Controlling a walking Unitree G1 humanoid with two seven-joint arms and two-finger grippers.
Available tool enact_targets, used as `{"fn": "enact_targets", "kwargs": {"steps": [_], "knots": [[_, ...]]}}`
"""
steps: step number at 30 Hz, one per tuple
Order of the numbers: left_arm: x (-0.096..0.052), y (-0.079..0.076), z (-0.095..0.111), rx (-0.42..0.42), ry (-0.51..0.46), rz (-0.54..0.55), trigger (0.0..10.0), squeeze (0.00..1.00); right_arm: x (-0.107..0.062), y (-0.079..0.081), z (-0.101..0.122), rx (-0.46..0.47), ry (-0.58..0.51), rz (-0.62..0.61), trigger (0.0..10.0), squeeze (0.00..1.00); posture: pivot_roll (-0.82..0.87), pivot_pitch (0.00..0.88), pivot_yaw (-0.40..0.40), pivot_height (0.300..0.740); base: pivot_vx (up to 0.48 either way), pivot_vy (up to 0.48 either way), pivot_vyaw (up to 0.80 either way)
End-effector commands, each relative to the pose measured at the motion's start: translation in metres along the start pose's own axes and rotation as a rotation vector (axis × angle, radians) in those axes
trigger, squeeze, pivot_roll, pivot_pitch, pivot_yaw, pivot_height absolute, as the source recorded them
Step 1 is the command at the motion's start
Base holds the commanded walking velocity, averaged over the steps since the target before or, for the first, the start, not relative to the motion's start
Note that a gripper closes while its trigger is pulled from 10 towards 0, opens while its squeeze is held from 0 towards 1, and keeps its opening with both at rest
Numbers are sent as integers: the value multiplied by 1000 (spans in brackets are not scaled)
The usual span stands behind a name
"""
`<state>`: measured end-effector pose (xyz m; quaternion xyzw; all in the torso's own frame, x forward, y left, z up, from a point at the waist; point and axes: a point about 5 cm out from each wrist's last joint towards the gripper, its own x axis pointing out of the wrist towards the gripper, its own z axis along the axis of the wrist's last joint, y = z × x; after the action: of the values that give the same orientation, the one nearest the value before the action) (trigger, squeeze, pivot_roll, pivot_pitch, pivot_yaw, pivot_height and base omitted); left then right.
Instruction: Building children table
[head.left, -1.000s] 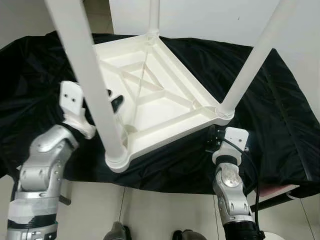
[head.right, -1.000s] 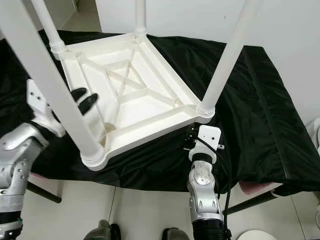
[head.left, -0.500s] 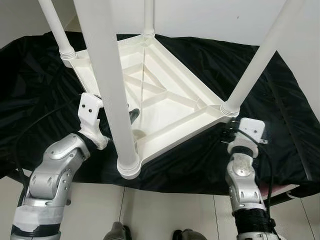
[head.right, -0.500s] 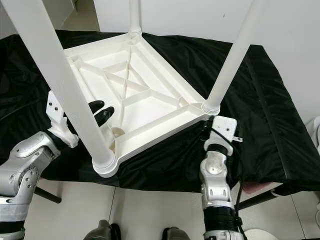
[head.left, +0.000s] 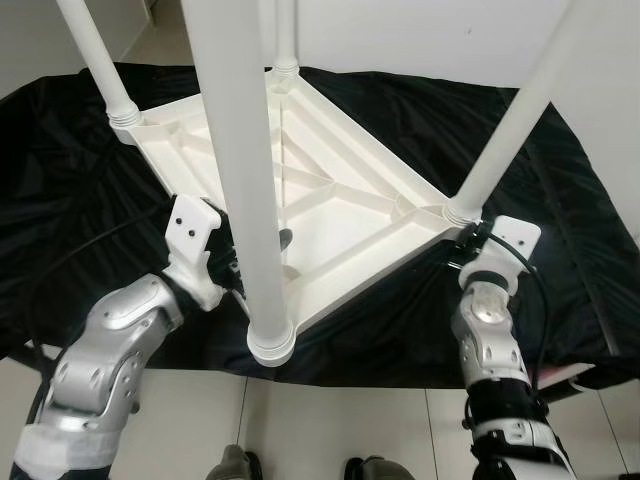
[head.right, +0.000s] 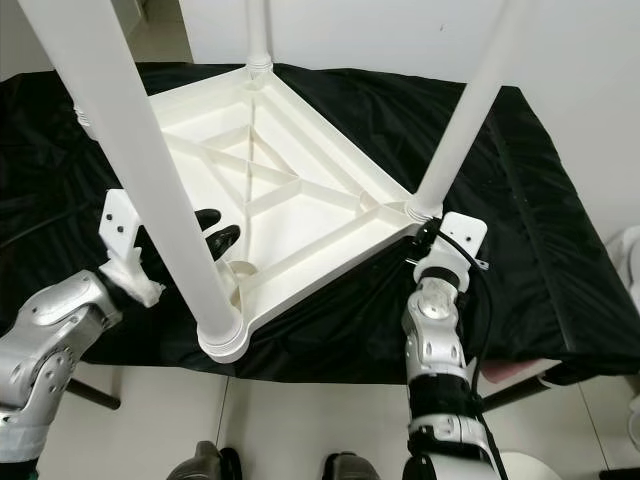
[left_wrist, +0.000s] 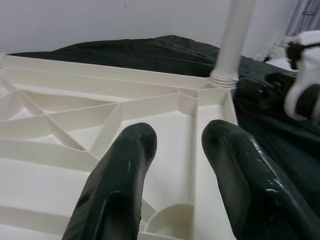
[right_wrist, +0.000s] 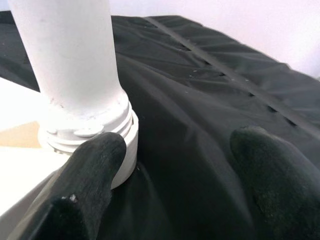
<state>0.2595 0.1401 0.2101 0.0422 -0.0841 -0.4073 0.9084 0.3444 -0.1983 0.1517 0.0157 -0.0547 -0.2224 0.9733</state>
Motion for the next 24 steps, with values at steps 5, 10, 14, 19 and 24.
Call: {"fn": "enact_targets", "kwargs": {"steps": [5,10,14,19,24], "knots": [[1,-15,1,-9,2,-102,10000,0,1,13,-10,9,69,63,10000,0,-58,169,33,740,0,0,0],[1,-30,4,-8,3,-161,10000,0,17,30,-1,-2,81,161,10000,0,-55,179,34,740,0,0,0],[2,-40,6,-25,0,-195,10000,0,22,40,4,-9,88,233,10000,0,-55,188,33,740,0,0,0],[7,-58,9,-51,-18,-252,10000,0,27,56,10,-29,79,315,10000,0,-54,197,35,740,0,0,0],[10,-63,11,-51,-26,-252,10000,0,27,59,18,-9,2,324,10000,0,-55,203,41,740,0,0,0]]}}
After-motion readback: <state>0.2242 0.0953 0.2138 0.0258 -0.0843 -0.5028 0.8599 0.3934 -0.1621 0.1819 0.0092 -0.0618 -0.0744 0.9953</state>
